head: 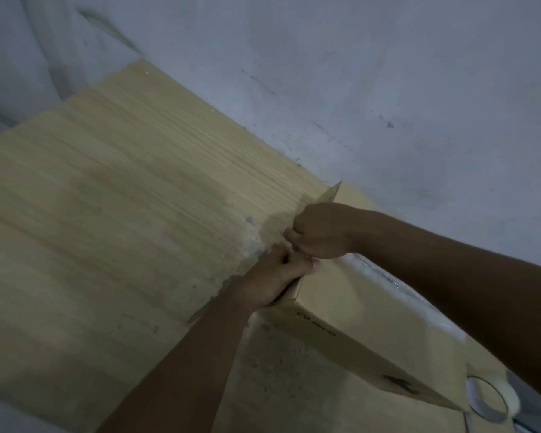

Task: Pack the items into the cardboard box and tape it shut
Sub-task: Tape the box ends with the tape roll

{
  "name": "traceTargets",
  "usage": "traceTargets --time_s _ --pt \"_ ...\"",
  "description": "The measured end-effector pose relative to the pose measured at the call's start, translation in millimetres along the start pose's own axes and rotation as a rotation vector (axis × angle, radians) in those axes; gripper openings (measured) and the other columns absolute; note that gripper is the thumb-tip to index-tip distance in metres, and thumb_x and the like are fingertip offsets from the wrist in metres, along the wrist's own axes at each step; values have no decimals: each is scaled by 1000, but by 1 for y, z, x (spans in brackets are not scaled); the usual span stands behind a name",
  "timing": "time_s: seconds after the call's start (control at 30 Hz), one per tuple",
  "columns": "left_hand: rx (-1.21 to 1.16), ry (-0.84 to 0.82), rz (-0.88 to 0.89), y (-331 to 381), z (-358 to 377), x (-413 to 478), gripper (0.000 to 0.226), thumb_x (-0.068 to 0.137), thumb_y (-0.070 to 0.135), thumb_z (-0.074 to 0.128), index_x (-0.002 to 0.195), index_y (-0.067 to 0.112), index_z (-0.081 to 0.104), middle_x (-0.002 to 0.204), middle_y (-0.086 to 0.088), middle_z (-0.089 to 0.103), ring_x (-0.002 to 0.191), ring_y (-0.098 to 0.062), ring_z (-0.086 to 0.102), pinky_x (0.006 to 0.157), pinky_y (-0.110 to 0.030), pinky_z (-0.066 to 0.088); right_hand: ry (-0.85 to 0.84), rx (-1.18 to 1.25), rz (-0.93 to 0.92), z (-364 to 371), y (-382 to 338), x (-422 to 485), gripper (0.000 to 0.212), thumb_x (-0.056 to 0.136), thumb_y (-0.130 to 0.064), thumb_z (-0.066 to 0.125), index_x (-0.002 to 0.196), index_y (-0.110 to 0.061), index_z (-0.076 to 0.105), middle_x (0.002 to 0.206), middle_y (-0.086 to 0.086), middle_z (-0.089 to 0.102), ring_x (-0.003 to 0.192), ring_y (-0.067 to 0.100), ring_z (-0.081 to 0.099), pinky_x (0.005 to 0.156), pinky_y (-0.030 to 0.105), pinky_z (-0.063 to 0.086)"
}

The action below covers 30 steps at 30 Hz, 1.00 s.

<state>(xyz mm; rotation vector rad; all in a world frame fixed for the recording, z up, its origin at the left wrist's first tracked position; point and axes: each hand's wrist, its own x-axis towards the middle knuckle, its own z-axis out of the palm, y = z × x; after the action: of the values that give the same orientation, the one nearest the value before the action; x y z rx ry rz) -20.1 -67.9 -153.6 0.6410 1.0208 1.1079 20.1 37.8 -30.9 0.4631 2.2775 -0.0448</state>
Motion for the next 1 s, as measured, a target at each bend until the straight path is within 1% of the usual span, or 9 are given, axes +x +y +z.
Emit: traceTargets --time_s 0.07,0.2,0.4,0.53,0.6,0.7,0.8,0.9,1.0 --pt "18 -7 32 5 1 -6 60 66 58 72 120 34 62 122 8 65 115 -10 60 104 -46 42 -114 -37 22 -4 -8 13 41 106 -28 21 97 -8 56 72 1 49 64 15 44 72 33 40" --pt "-4 10 37 6 -1 -10 63 66 53 70 125 39 56 125 16 62 115 -3 57 104 -39 42 -221 -19 51 -2 -15 36 41 105 -26 23 117 -3 54 106 13 60 82 22 48 74 33 37" --pt "-50 5 24 4 2 -6 79 68 57 71 138 32 47 137 6 55 124 -11 54 107 -41 40 28 177 33 -2 -3 27 49 102 -31 26 69 -8 54 70 5 60 60 15 50 65 32 44" --pt "-47 16 -37 -6 1 2 100 59 71 77 144 40 35 150 0 43 133 -17 47 109 -47 37 1 63 -18 -7 -2 18 43 102 -27 27 66 -9 44 58 1 45 51 14 38 59 31 35" --pt "-54 34 -6 -5 0 0 84 62 64 77 136 42 45 145 3 48 128 -14 51 108 -45 39 -114 -54 13 -13 -11 21 37 103 -24 27 72 -11 41 67 -1 44 57 11 36 64 31 33" --pt "-65 83 9 -6 0 -2 105 53 65 81 144 38 36 141 11 50 122 -10 54 106 -45 42 -219 -86 24 -15 -19 24 30 105 -19 28 105 -8 56 97 10 59 68 16 42 68 28 31" --pt "-63 104 12 -7 0 -4 104 58 60 79 147 37 30 136 13 54 118 -9 58 103 -45 46 -282 -116 31 -18 -21 27 33 104 -16 33 126 -3 54 124 16 58 85 20 43 71 27 31" --pt "-90 109 -3 -6 1 -7 103 58 57 79 146 33 31 131 13 58 109 -5 63 90 -32 52 -316 -135 -17 -18 -24 31 34 104 -17 33 129 -3 52 127 16 57 83 21 47 71 29 34" --pt "-96 118 -26 -4 2 -9 95 58 57 78 141 33 39 127 11 61 106 -5 65 87 -32 53 -243 -36 21 -14 -24 26 30 101 -16 39 123 -5 56 119 15 61 61 13 41 52 26 31"
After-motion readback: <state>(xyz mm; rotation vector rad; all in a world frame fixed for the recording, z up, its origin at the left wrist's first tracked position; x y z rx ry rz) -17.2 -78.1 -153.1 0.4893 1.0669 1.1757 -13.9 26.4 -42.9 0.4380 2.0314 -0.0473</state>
